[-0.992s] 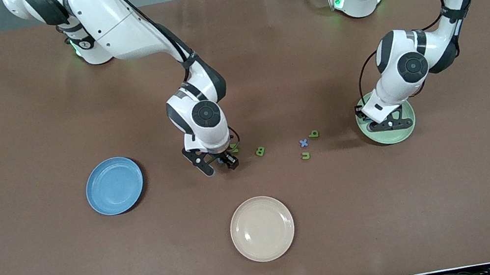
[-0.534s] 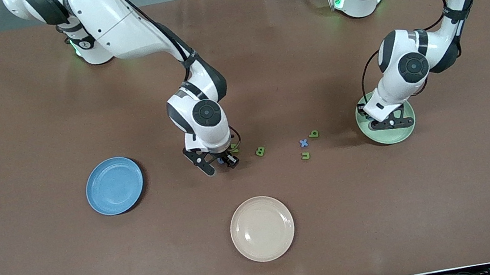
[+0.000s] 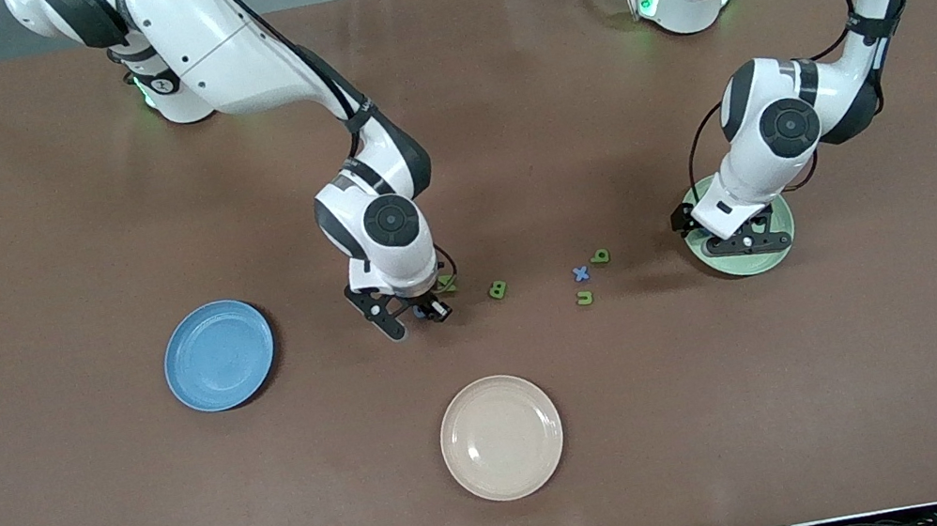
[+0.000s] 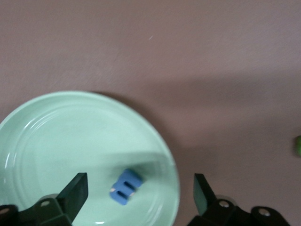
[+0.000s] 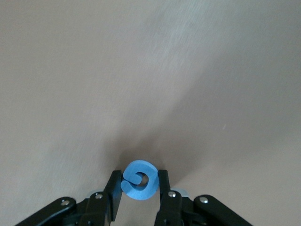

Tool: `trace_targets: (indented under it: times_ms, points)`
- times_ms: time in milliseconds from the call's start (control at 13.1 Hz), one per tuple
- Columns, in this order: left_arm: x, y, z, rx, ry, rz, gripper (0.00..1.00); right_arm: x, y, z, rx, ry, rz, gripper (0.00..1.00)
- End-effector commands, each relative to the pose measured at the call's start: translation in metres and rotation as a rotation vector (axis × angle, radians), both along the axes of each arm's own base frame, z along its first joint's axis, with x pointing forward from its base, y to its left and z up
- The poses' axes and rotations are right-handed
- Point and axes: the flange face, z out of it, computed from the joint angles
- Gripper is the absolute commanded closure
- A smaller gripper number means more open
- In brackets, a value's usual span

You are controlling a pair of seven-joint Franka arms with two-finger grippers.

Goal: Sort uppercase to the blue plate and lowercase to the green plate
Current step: 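Place the blue E on the green plate with the left gripper, then drop the blue e on the blue plate while the left gripper grasps the green d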

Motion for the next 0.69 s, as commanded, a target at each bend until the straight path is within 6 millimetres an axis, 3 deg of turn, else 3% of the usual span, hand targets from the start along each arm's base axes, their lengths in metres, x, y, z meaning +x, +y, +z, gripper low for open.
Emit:
trace_targets:
  times_ms: [0, 153, 305, 458, 610]
  points:
    - [0.009, -0.032, 0.019, -0.002, -0.001, 0.027, 0.01, 0.029, -0.058, 0.054, -0.035, 0.079, 0.055, 1.00]
    - [0.012, -0.063, 0.014, -0.024, 0.002, 0.073, 0.01, 0.047, -0.111, 0.095, -0.039, 0.122, 0.079, 1.00]
    - [0.012, -0.101, 0.003, -0.035, 0.008, 0.035, 0.00, 0.056, -0.166, 0.111, -0.031, 0.164, 0.125, 1.00]
    - [0.011, -0.125, -0.011, -0.041, 0.022, 0.036, 0.00, 0.051, -0.228, 0.102, -0.018, 0.203, 0.179, 1.00]
    - [0.001, -0.141, -0.020, -0.033, 0.036, 0.069, 0.00, 0.045, -0.312, 0.086, 0.013, 0.181, 0.237, 1.00]
